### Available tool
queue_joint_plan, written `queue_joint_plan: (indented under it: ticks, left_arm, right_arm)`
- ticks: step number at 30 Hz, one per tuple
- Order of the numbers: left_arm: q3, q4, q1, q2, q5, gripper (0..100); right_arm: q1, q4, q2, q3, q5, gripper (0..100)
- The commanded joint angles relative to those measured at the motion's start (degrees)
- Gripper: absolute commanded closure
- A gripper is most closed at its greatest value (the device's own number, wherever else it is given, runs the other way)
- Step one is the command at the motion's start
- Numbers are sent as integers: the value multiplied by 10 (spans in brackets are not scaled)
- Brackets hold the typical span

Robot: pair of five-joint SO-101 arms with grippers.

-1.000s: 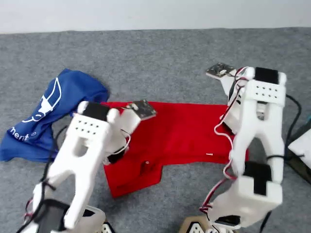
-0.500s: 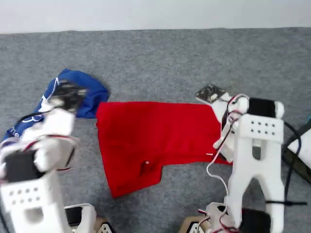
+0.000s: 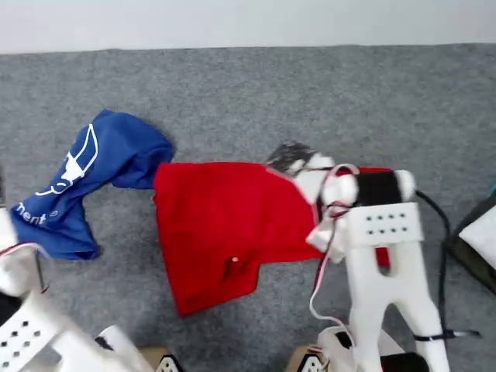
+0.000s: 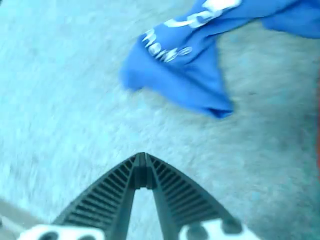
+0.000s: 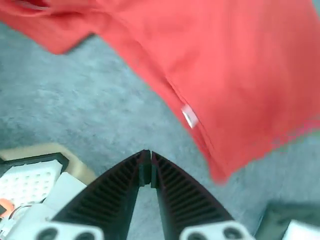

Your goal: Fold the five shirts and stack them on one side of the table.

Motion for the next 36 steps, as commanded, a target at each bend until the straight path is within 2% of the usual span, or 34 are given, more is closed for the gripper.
queue_joint_plan:
  ticks: [1,8,14,18,28,36]
  left_arm:
    - [-5,12,-61,-7,4,997]
    - [-3,12,-132,-7,4,997]
    - [-2,12,-150,-7,4,997]
    - [-2,12,-149,-7,4,997]
    - [-1,12,-148,-7,4,997]
    - [-1,12,-149,-7,4,997]
  right_arm:
    - [-75,-7,-22,-4,-5,989]
    - [-195,-72,-19,40,-4,961]
    - [-278,-94,-19,105,11,781]
    - [-308,-131,-19,131,53,745]
    - [-367,-206,-13,144,54,701]
    - [-391,-266,112,142,54,701]
